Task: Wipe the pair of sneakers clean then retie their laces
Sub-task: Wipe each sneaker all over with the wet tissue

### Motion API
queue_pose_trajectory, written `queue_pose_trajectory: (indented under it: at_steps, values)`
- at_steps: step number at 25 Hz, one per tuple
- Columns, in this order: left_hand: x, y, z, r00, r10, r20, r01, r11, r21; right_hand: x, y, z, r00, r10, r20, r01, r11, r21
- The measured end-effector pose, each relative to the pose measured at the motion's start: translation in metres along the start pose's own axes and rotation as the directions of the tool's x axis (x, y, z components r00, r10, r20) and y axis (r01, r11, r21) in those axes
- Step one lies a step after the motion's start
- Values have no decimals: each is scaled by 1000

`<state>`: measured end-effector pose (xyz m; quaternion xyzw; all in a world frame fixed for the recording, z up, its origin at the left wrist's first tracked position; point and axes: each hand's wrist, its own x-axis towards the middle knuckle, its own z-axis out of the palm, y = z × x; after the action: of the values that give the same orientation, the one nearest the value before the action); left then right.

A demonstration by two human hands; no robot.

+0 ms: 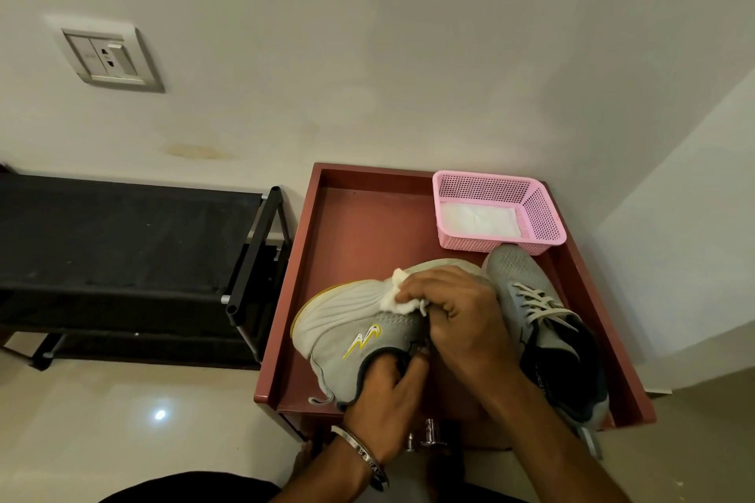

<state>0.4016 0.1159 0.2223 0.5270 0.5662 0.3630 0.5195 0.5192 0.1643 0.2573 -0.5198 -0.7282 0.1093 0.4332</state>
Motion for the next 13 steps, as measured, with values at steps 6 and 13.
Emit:
queue_pose_trajectory:
  at_steps: [6,13]
  values:
    - [-2,2,1,1000,8,-12,-8,997,81,5,25,-17,946,238,-220,-274,950,-150]
    - [4,16,-9,986,-108,126,37,882,469,-10,-44,26,992,30,121,-39,997,70]
